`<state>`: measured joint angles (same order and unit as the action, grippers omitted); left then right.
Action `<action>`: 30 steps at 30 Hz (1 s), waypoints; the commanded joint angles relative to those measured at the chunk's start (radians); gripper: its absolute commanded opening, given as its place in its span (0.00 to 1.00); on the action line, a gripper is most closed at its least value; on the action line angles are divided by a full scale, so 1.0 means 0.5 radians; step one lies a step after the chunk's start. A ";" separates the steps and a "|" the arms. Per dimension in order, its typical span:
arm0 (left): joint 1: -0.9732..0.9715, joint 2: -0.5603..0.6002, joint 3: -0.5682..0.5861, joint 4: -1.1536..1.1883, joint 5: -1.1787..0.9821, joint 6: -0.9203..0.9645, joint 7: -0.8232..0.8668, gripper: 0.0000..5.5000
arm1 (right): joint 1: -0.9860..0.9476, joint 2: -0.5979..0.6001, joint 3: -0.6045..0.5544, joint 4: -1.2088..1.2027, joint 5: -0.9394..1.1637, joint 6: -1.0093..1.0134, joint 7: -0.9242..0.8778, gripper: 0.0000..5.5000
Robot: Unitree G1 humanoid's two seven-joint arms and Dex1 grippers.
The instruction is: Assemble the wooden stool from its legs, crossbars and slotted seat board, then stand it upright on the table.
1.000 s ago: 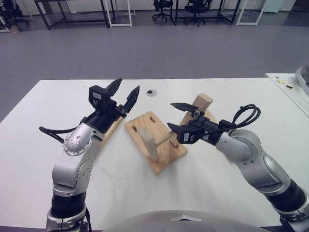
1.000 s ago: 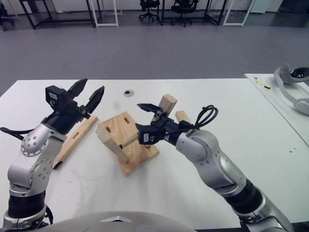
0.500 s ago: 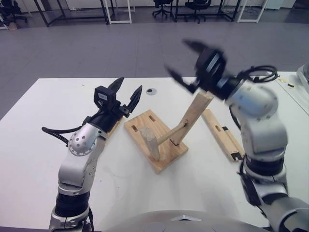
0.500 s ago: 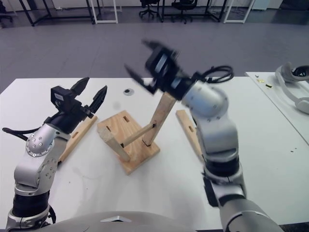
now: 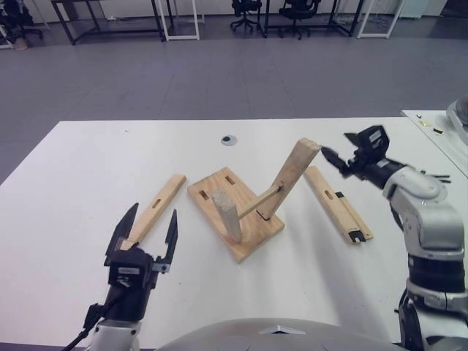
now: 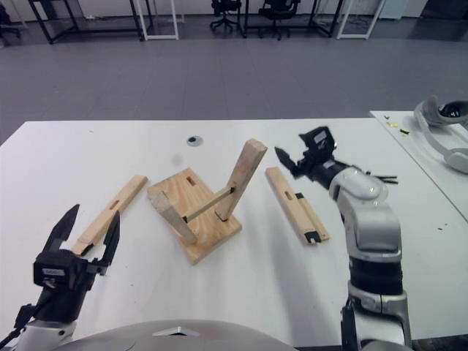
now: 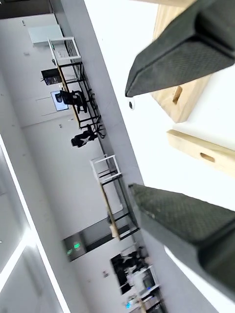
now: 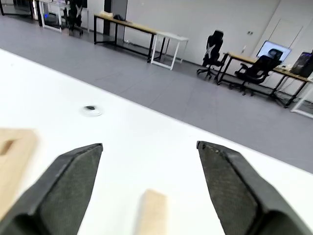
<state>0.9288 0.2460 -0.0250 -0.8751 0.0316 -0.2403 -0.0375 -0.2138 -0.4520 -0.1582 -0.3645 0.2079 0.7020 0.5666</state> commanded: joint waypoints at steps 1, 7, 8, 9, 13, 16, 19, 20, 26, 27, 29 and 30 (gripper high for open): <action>-0.097 0.136 0.202 0.011 -0.237 -0.047 -0.191 0.59 | 0.074 0.067 0.140 -0.396 0.273 0.165 0.080 0.66; 0.018 0.036 0.040 0.017 -0.055 -0.162 -0.256 0.59 | 0.175 0.012 0.190 -0.586 0.447 0.292 0.052 0.66; -0.019 0.001 -0.016 -0.017 0.005 -0.100 -0.239 0.59 | 0.173 -0.003 0.187 -0.579 0.449 0.287 0.048 0.66; -0.083 -0.031 -0.058 -0.054 0.059 -0.007 -0.221 0.59 | 0.165 -0.009 0.197 -0.590 0.447 0.290 0.028 0.66; -0.312 -0.092 0.015 -0.175 0.092 0.383 -0.169 0.59 | 0.205 0.069 0.286 -0.820 0.523 0.435 -0.141 0.66; -0.413 -0.013 0.059 -0.313 0.078 0.575 -0.255 0.59 | 0.280 0.103 0.486 -0.960 0.523 0.490 -0.222 0.66; -0.468 0.032 0.012 -0.344 0.053 0.643 -0.301 0.59 | 0.267 0.123 0.643 -0.885 0.402 0.439 -0.317 0.66; -0.469 0.049 0.009 -0.344 0.033 0.644 -0.314 0.59 | 0.267 0.128 0.673 -0.864 0.366 0.425 -0.343 0.66; -0.554 0.181 0.008 -0.344 -0.153 0.803 -0.347 0.59 | 0.197 0.180 0.737 -0.779 0.219 0.344 -0.443 0.66; -0.531 0.208 0.009 -0.344 -0.162 0.812 -0.350 0.59 | 0.181 0.177 0.727 -0.763 0.201 0.326 -0.437 0.66; -0.507 0.279 0.007 -0.344 -0.162 0.802 -0.376 0.59 | 0.142 0.160 0.681 -0.717 0.164 0.283 -0.432 0.66; -0.495 0.307 0.022 -0.344 -0.177 0.804 -0.380 0.59 | 0.096 0.133 0.632 -0.651 0.125 0.244 -0.439 0.66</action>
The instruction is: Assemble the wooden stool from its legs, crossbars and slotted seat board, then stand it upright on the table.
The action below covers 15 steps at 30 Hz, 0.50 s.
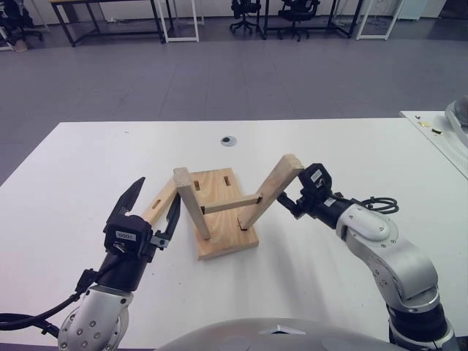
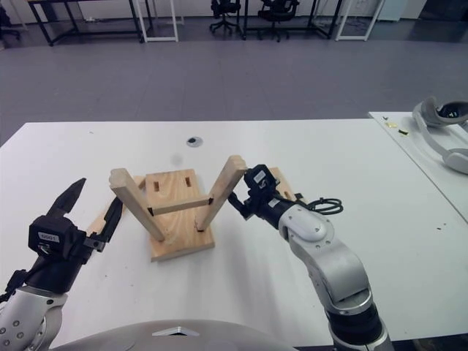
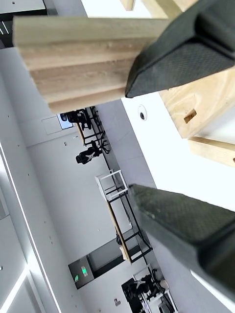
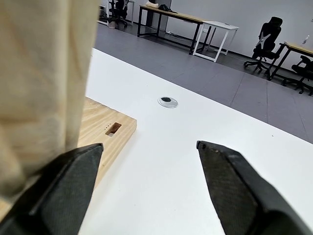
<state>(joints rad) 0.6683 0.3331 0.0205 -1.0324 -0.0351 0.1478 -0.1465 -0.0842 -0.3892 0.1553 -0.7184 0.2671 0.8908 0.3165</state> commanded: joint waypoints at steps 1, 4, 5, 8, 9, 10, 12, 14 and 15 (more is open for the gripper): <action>0.038 0.155 -0.050 -0.029 -0.062 0.022 -0.162 0.59 | -0.211 -0.019 -0.048 0.129 -0.029 -0.170 0.052 0.66; -0.272 0.106 -0.361 -0.028 0.122 0.366 -0.116 0.59 | -0.482 -0.137 -0.268 0.434 -0.129 -0.300 0.025 0.66; -0.311 0.094 -0.413 -0.028 0.161 0.440 -0.101 0.59 | -0.573 -0.159 -0.318 0.523 -0.135 -0.333 0.030 0.66; -0.354 0.090 -0.490 -0.029 0.252 0.518 -0.098 0.59 | -0.774 -0.255 -0.417 0.692 -0.121 -0.394 0.118 0.66; -0.367 0.080 -0.526 -0.029 0.282 0.544 -0.089 0.59 | -0.826 -0.294 -0.453 0.722 -0.108 -0.426 0.161 0.66; -0.373 0.078 -0.564 -0.022 0.314 0.563 -0.086 0.59 | -0.888 -0.285 -0.542 0.715 0.012 -0.370 0.210 0.66; -0.360 0.091 -0.603 -0.008 0.364 0.571 -0.087 0.59 | -0.986 -0.240 -0.665 0.702 0.244 -0.286 0.300 0.66; -0.264 0.121 -0.570 0.082 0.384 0.486 -0.089 0.59 | -1.018 -0.171 -0.756 0.667 0.533 -0.150 0.377 0.66; -0.195 0.127 -0.532 0.144 0.380 0.436 -0.077 0.59 | -1.006 -0.150 -0.779 0.644 0.658 -0.080 0.410 0.66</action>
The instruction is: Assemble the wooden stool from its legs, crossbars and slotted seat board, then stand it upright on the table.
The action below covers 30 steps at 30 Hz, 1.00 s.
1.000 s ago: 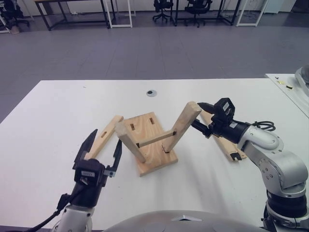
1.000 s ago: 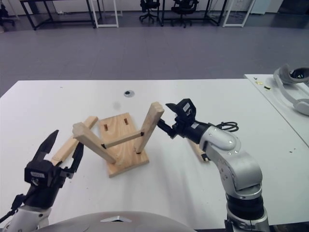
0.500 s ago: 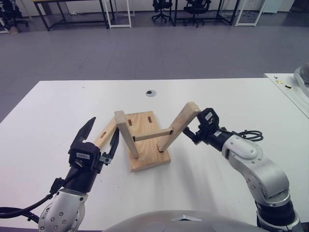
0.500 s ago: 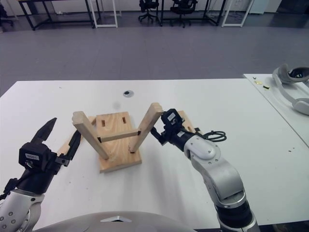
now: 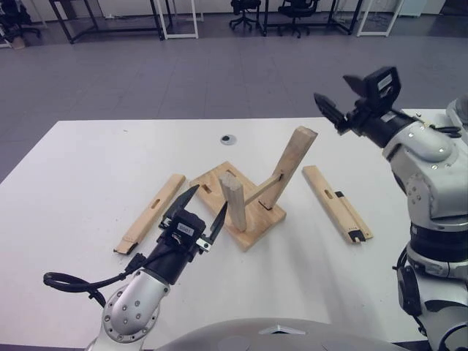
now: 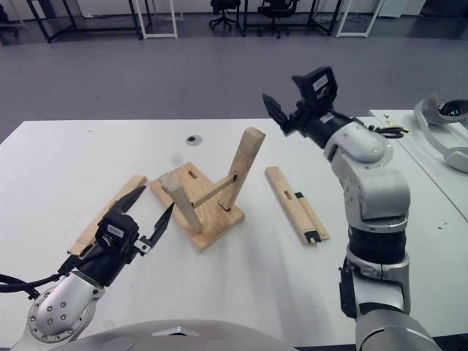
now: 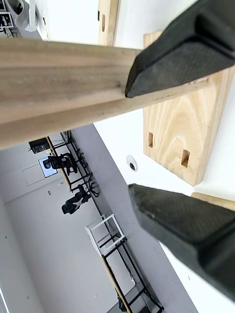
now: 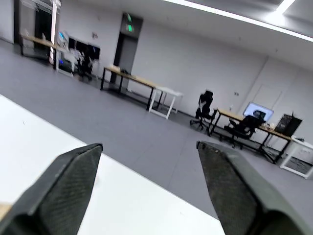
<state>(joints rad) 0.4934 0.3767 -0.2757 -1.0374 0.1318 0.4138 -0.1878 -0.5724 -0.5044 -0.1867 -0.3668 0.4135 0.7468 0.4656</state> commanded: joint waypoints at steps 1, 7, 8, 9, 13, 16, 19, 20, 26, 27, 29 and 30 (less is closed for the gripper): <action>0.249 0.062 0.112 0.223 0.046 -0.170 0.009 0.59 | 0.007 0.077 -0.098 -0.092 0.451 0.257 0.140 0.66; 0.633 0.099 0.190 0.292 0.105 -0.455 0.005 0.59 | 0.192 -0.022 -0.036 -0.102 0.492 0.323 0.147 0.66; 0.641 0.090 0.198 0.308 0.103 -0.481 0.001 0.59 | 0.234 -0.059 -0.020 -0.093 0.485 0.321 0.175 0.66; 0.642 0.081 0.207 0.329 0.096 -0.507 -0.003 0.59 | 0.268 -0.091 -0.007 -0.084 0.480 0.317 0.195 0.66; 0.612 0.051 0.242 0.400 0.061 -0.599 -0.015 0.59 | 0.348 -0.334 0.135 0.129 0.357 0.225 0.428 0.66; 0.591 0.031 0.244 0.415 0.066 -0.631 -0.022 0.59 | 0.048 -0.439 0.399 0.697 0.005 -0.119 0.595 0.66; 0.567 0.007 0.207 0.399 0.089 -0.648 -0.024 0.59 | -0.648 -0.272 0.553 1.694 -0.418 -0.748 0.429 0.66; 0.562 0.005 0.192 0.381 0.099 -0.646 -0.028 0.59 | -0.884 -0.175 0.511 1.968 -0.463 -0.904 0.286 0.66; 0.621 -0.020 0.119 0.278 0.177 -0.644 -0.004 0.59 | -1.103 0.036 0.323 1.557 -0.231 -0.835 0.243 0.66; 0.633 -0.025 0.125 0.264 0.183 -0.644 -0.001 0.59 | -1.048 0.084 0.352 1.245 -0.169 -0.670 0.206 0.66; 0.646 -0.031 0.153 0.231 0.177 -0.640 -0.003 0.59 | -0.852 0.186 0.544 0.725 -0.169 -0.434 0.119 0.66; 0.642 -0.028 0.169 0.219 0.166 -0.638 -0.012 0.59 | -0.718 0.221 0.698 0.600 -0.254 -0.421 0.098 0.66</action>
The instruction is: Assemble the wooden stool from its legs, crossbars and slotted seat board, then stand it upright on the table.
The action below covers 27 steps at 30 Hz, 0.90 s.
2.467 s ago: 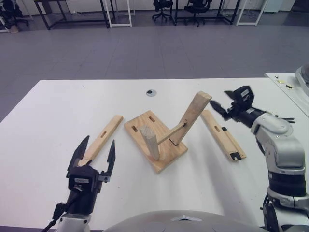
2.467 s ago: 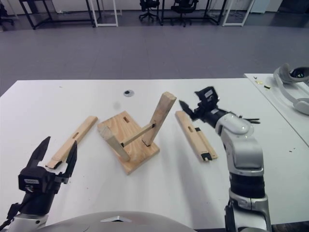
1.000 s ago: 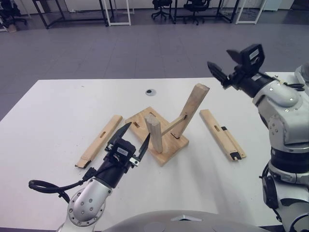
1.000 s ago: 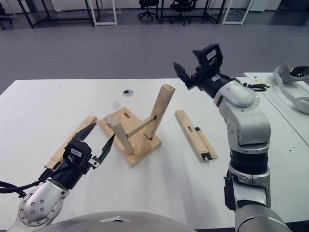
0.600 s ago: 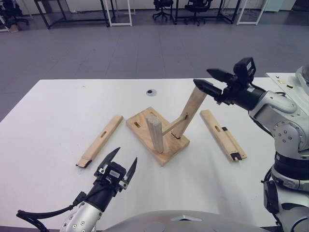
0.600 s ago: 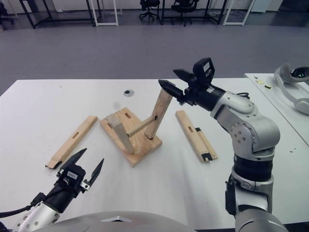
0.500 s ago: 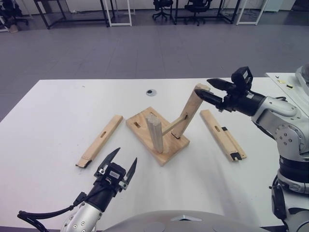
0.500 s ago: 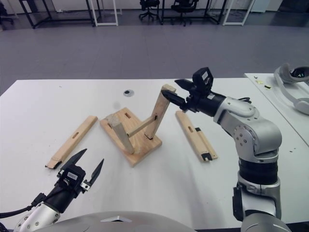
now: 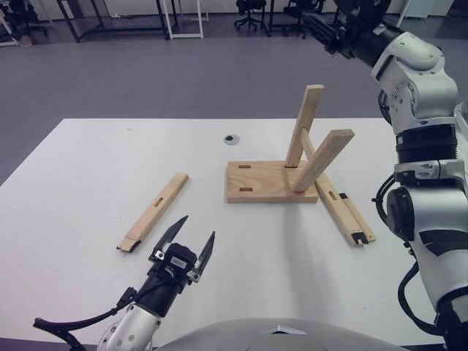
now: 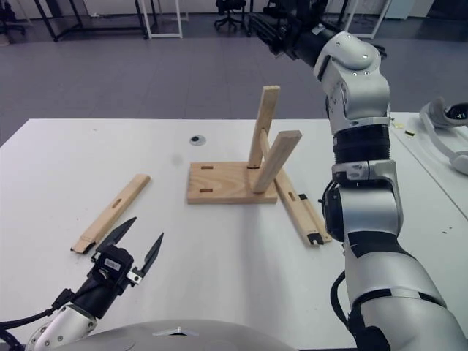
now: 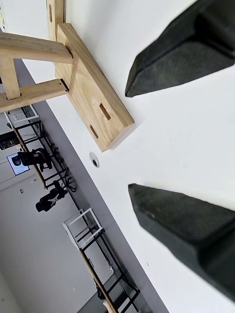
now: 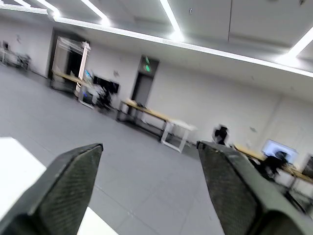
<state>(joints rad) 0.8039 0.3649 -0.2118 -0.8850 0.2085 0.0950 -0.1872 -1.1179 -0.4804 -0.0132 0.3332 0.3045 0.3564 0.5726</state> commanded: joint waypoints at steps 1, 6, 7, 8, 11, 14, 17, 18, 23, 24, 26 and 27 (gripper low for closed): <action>0.023 -0.003 0.050 -0.100 0.010 0.002 -0.019 0.59 | 0.478 0.201 0.460 -0.865 -0.104 0.370 -0.138 0.66; 0.018 0.017 0.096 -0.130 0.010 0.022 -0.069 0.59 | 0.923 0.119 0.897 -0.976 -0.408 0.440 -0.066 0.66; 0.012 0.016 0.101 -0.128 0.009 0.021 -0.078 0.59 | 0.984 0.071 0.946 -0.975 -0.435 0.473 -0.011 0.66; 0.007 0.012 0.102 -0.128 0.009 0.022 -0.084 0.59 | 1.028 0.028 0.991 -0.964 -0.475 0.481 0.035 0.66; -0.032 0.003 0.094 -0.103 0.013 0.023 -0.100 0.59 | 1.096 -0.048 1.146 -0.844 -0.676 0.379 0.088 0.66; -0.056 0.002 0.091 -0.076 0.008 0.018 -0.113 0.59 | 1.118 -0.002 1.183 -0.692 -0.775 0.309 0.093 0.66; -0.067 0.004 0.089 -0.057 0.000 0.023 -0.123 0.59 | 1.064 0.096 1.211 -0.474 -0.879 0.204 0.066 0.66; -0.070 0.004 0.089 -0.051 -0.002 0.024 -0.126 0.59 | 1.038 0.131 1.225 -0.401 -0.918 0.168 0.065 0.66; -0.090 -0.013 0.062 -0.042 0.013 0.029 -0.133 0.59 | 1.026 0.085 1.190 -0.248 -1.007 -0.004 0.207 0.66; -0.087 -0.024 0.056 -0.046 0.021 0.034 -0.126 0.59 | 1.030 0.025 1.141 -0.256 -1.000 -0.035 0.254 0.66; -0.078 -0.035 0.053 -0.041 0.023 0.031 -0.120 0.59 | 0.980 -0.169 1.046 -0.181 -1.071 -0.112 0.296 0.66; -0.076 -0.038 0.051 -0.038 0.022 0.029 -0.120 0.59 | 0.943 -0.260 0.995 -0.127 -1.103 -0.137 0.310 0.66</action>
<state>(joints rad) 0.7627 0.3516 -0.1824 -0.9090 0.2087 0.1002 -0.2498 -0.6336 -0.5195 0.5313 0.2124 -0.2184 0.2984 0.7110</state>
